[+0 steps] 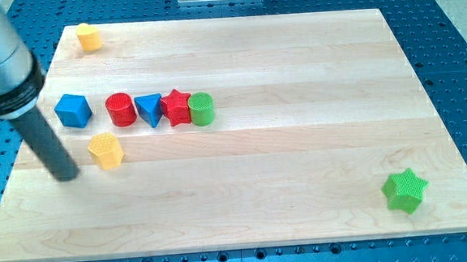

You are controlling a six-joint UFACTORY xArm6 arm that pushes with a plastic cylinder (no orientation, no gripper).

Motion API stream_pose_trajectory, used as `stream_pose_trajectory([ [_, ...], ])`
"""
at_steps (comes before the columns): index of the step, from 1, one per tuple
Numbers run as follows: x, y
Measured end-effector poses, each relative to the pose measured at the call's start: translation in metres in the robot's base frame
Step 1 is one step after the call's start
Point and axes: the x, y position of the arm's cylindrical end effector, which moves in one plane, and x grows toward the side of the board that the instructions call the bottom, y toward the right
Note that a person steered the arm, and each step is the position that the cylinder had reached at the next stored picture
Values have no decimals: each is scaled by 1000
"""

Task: Push the hexagon into the green circle

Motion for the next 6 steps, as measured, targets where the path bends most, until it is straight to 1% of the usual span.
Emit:
stream_pose_trajectory([
  [1,-8,117],
  [2,0,168],
  [3,10,106],
  [4,-24,88],
  [5,-35,100],
  [6,-31,138],
])
